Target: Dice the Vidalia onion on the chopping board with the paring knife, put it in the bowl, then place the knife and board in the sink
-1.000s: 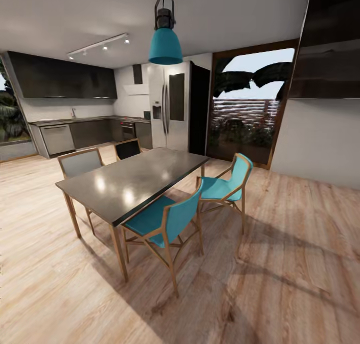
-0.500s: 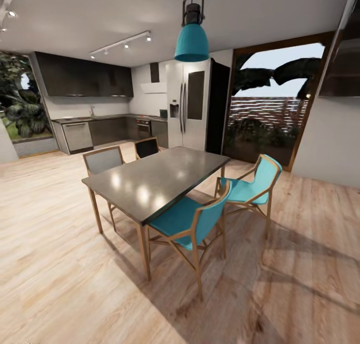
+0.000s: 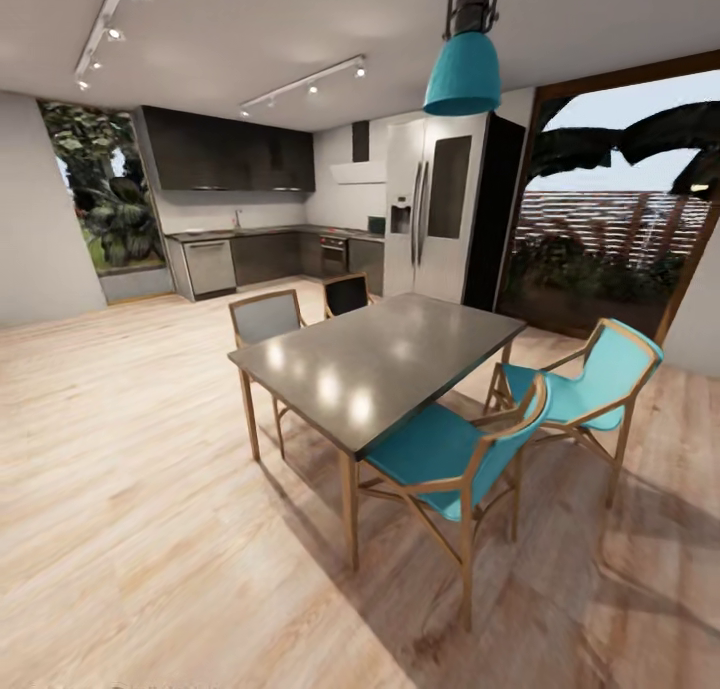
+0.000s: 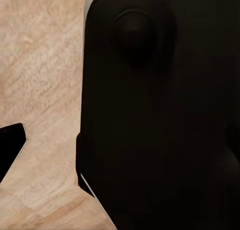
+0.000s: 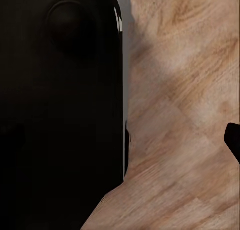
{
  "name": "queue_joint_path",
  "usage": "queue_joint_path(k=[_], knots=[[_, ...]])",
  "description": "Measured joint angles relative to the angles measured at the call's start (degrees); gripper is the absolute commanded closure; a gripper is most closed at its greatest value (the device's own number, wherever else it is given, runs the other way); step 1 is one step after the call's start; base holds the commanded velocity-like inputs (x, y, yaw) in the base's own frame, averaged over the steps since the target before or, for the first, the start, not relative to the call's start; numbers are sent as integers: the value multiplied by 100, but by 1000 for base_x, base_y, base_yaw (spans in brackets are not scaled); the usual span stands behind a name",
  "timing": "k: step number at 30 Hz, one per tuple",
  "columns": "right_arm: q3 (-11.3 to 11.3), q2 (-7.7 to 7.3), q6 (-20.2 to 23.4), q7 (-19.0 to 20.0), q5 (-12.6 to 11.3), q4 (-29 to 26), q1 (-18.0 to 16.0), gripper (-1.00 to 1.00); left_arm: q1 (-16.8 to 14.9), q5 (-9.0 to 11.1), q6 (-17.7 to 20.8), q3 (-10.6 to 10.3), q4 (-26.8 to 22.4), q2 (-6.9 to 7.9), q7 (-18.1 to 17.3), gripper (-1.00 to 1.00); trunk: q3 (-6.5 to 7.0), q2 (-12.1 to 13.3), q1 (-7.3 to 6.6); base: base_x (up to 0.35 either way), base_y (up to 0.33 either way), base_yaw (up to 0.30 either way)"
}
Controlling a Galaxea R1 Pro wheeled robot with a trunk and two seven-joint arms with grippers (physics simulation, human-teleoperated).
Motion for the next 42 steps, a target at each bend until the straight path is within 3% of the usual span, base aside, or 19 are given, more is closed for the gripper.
queue_joint_path(k=[10,18,42], knots=[[0,-1,-6,-7,0,3,0,-100,0,0,-15,0,-3,-15,-4,-100,-16,1,-1,181,208,282],[0,0,-6,-8,0,9,0,-100,0,-6,-43,-10,-8,-91,-8,-100,-16,0,2,20,8,293],[0,0,-6,-8,1,21,0,-100,0,-4,-44,-9,-8,-96,-8,-100,-16,0,2,0,0,296]])
